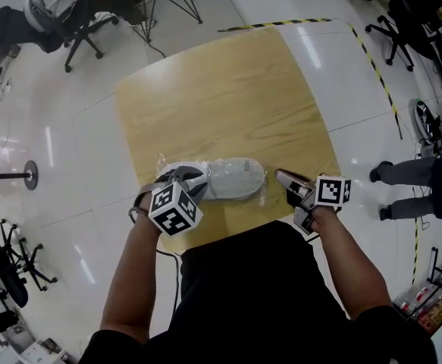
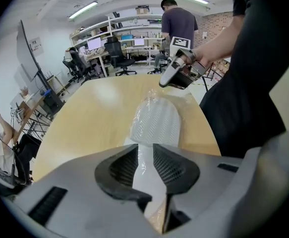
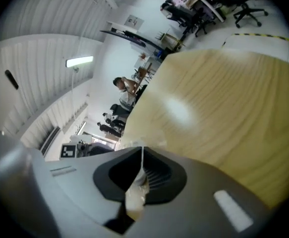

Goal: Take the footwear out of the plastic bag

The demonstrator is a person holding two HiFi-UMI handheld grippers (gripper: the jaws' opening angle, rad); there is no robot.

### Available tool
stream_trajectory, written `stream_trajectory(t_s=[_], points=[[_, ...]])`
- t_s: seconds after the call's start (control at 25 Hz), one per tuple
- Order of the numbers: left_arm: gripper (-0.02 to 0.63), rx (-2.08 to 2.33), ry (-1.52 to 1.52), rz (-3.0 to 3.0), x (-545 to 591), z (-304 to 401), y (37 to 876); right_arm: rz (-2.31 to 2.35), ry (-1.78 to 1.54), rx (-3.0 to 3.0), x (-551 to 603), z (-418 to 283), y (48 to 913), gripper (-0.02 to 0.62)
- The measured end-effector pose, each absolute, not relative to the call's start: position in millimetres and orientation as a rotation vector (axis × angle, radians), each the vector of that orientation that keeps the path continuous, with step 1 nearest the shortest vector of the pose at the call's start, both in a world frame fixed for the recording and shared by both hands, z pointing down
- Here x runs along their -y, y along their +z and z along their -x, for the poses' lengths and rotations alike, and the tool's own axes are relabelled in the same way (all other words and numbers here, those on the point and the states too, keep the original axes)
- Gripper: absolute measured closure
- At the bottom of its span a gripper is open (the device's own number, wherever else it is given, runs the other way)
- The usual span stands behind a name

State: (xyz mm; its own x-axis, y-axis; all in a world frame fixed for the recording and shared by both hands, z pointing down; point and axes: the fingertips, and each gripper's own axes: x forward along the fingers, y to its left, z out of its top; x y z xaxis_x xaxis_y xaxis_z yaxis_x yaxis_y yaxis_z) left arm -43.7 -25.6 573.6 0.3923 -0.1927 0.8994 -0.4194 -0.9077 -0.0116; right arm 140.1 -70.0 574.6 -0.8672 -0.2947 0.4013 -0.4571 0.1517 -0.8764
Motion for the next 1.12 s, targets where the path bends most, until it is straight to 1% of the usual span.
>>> stream_trajectory(t_s=[0.04,0.12,0.16,0.24,0.28,0.32,0.48,0.56,0.68,0.72,0.76,1.0,1.12], points=[[0.505,0.532,1.536,-2.423,26,43,576,-0.734,1.81,2.237,61,-139,582,0.584],[0.499,0.51,1.549,-2.416,24,41,578,-0.719,1.776,2.182,47,-133,593,0.574],[0.499,0.506,1.547,-2.417,23,41,578,-0.725,1.751,2.165,44,-130,597,0.552],[0.497,0.505,1.538,-2.417,20,41,578,-0.735,1.707,2.151,42,-122,601,0.474],[0.494,0.504,1.535,-2.413,20,42,580,-0.735,1.692,2.152,43,-118,601,0.449],[0.489,0.504,1.532,-2.409,19,42,582,-0.731,1.686,2.155,45,-115,601,0.442],[0.489,0.524,1.512,-2.381,19,40,590,-0.682,1.711,2.13,43,-102,605,0.445],[0.491,0.533,1.518,-2.384,19,38,590,-0.69,1.698,2.123,44,-102,606,0.502],[0.479,0.566,1.529,-2.409,20,44,582,-0.703,1.682,2.133,45,-102,604,0.506],[0.454,0.585,1.531,-2.41,20,49,579,-0.705,1.677,2.135,45,-104,603,0.506],[0.443,0.603,1.536,-2.404,20,57,576,-0.707,1.672,2.135,45,-105,602,0.506],[0.445,0.603,1.662,-2.274,14,120,589,-0.707,1.656,2.117,46,-108,602,0.505],[0.445,0.519,1.691,-2.245,11,130,601,-0.712,1.647,2.122,48,-107,602,0.505]])
